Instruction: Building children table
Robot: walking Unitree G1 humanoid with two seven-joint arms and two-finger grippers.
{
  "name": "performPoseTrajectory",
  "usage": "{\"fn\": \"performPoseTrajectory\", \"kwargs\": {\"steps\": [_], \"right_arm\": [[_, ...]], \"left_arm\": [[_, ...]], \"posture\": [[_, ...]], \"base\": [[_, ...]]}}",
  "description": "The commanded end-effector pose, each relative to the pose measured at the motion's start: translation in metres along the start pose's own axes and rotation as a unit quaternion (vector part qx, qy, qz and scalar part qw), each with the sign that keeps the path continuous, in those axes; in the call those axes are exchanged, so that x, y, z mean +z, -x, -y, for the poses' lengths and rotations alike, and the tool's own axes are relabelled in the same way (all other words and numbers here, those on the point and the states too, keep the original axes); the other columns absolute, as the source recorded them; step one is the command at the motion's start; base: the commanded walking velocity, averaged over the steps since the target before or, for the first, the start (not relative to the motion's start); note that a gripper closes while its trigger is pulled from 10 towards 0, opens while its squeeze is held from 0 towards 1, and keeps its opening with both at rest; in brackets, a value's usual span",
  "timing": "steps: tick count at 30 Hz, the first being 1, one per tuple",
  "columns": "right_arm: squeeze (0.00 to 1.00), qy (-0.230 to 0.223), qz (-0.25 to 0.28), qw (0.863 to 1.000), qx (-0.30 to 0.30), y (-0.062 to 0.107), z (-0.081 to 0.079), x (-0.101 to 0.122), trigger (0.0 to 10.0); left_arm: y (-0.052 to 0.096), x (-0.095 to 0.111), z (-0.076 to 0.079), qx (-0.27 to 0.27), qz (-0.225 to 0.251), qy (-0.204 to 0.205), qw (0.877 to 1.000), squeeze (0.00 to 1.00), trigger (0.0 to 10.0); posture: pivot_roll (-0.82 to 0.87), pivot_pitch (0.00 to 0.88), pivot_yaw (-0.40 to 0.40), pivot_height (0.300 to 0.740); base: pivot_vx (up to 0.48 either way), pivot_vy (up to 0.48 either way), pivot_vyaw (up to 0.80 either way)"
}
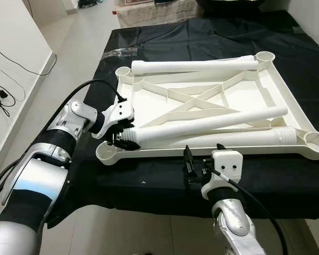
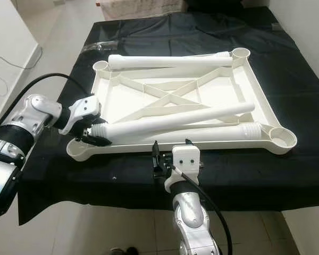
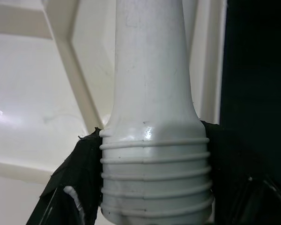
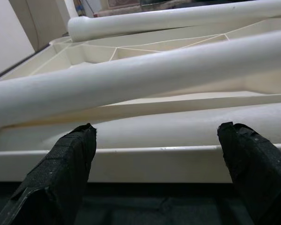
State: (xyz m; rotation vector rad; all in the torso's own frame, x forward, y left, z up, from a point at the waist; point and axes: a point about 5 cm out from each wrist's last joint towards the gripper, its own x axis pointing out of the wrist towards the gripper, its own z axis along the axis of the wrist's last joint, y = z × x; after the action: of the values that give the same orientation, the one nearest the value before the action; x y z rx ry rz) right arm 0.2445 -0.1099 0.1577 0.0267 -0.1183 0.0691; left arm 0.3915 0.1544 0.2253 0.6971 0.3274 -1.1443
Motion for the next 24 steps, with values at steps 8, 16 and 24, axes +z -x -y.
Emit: {"fn": "performPoseTrajectory", "kwargs": {"steps": [8,16,24], "right_arm": [[0.00,-0.146,-0.003,0.989,0.001,-0.016,-0.008,0.008,10.0],[0.00,-0.300,0.035,0.953,-0.004,-0.039,0.006,0.031,10.0],[0.00,-0.380,0.061,0.921,0.052,-0.051,0.004,0.047,10.0]], "left_arm": [[0.009,0.003,-0.009,0.092,0.077,0.008,0.993,0.00,10.0],[0.024,0.011,-0.019,0.182,0.145,0.003,0.973,0.00,10.0],[0.025,0.005,-0.011,0.219,0.182,-0.002,0.959,0.00,10.0]], "posture": [[0.05,0.157,0.107,0.740],[0.04,0.119,0.090,0.740],[0.03,0.090,0.071,0.740]], "base": [[0.000,0.000,0.00],[0.000,0.000,0.00],[0.000,0.000,0.00]]}}
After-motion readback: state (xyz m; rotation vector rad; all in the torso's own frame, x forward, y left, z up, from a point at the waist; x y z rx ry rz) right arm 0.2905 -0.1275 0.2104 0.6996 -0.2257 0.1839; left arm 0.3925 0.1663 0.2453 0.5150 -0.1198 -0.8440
